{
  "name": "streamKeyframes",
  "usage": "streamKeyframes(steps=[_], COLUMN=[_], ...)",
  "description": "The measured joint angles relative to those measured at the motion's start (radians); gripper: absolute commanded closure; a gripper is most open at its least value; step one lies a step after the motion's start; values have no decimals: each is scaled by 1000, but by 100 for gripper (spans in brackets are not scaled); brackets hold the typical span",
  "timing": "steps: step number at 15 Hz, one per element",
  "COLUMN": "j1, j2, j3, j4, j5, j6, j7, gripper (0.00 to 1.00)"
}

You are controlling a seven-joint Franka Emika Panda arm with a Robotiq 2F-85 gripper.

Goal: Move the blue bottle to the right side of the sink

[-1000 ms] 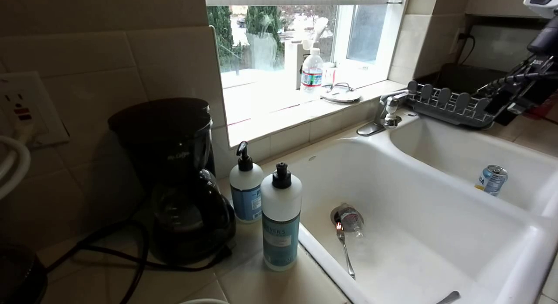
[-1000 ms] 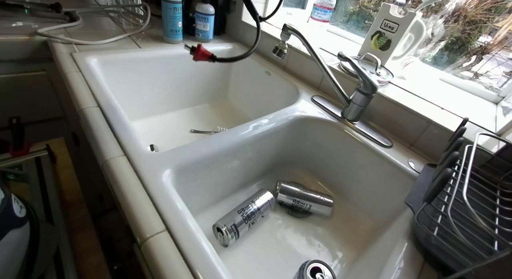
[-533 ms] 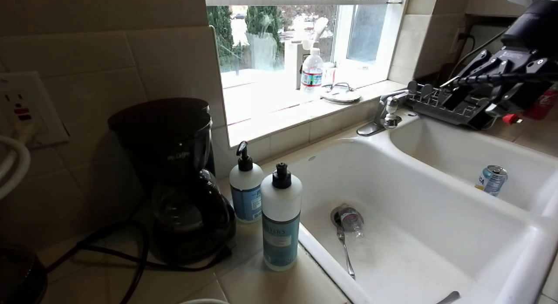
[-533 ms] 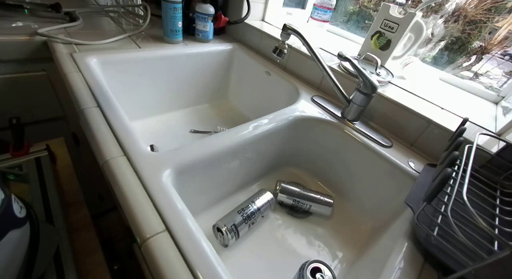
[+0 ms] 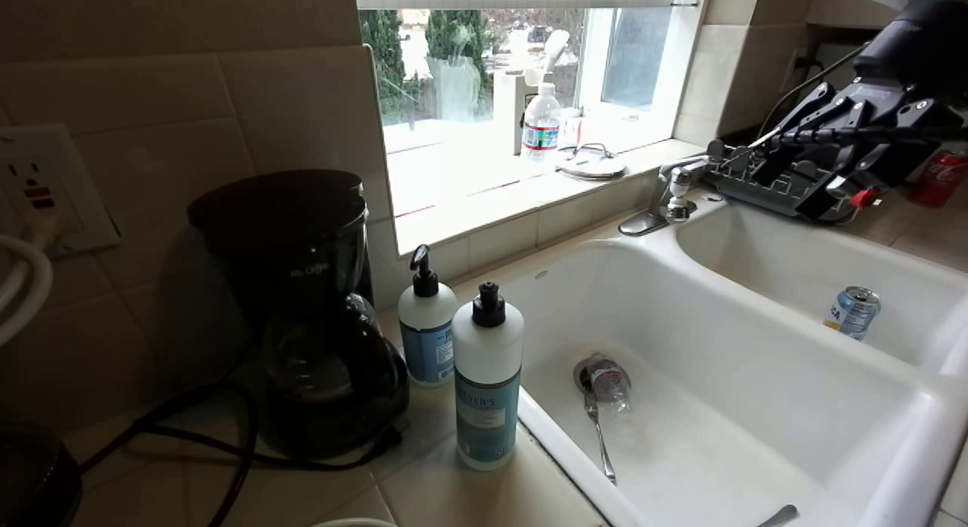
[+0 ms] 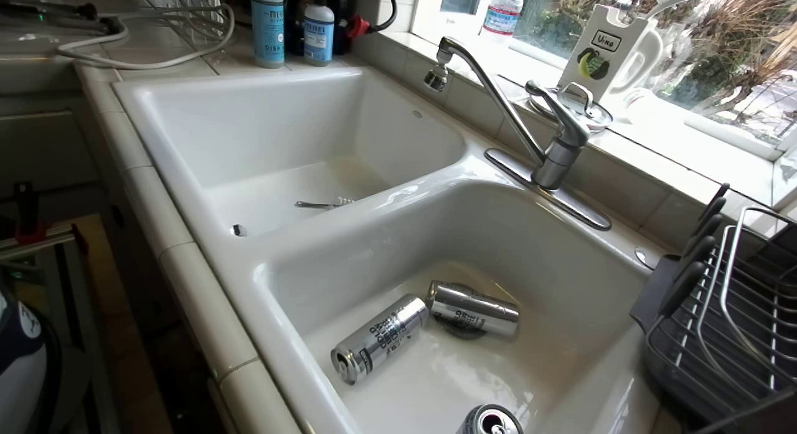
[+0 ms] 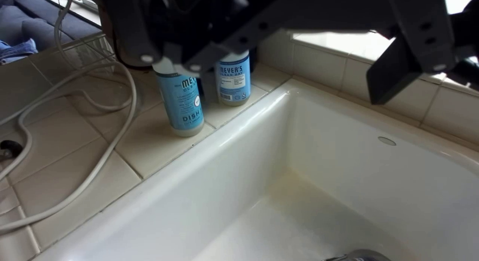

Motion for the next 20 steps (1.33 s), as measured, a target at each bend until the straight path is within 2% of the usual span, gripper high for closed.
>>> streamKeyframes(steps=[3, 7, 10, 14, 17, 20], j1=[25, 151, 221, 214, 209, 209], j2=[11, 87, 195, 376, 471, 490], j3=[9, 39, 74, 119, 124, 126], j4=[1, 17, 75, 207, 302, 323], j5=[19, 130, 164, 166, 182, 185], j6=[0, 29, 83, 255, 264, 264], j7=[-35, -164, -282, -332, -336, -337], gripper=[0, 0, 0, 0, 0, 0])
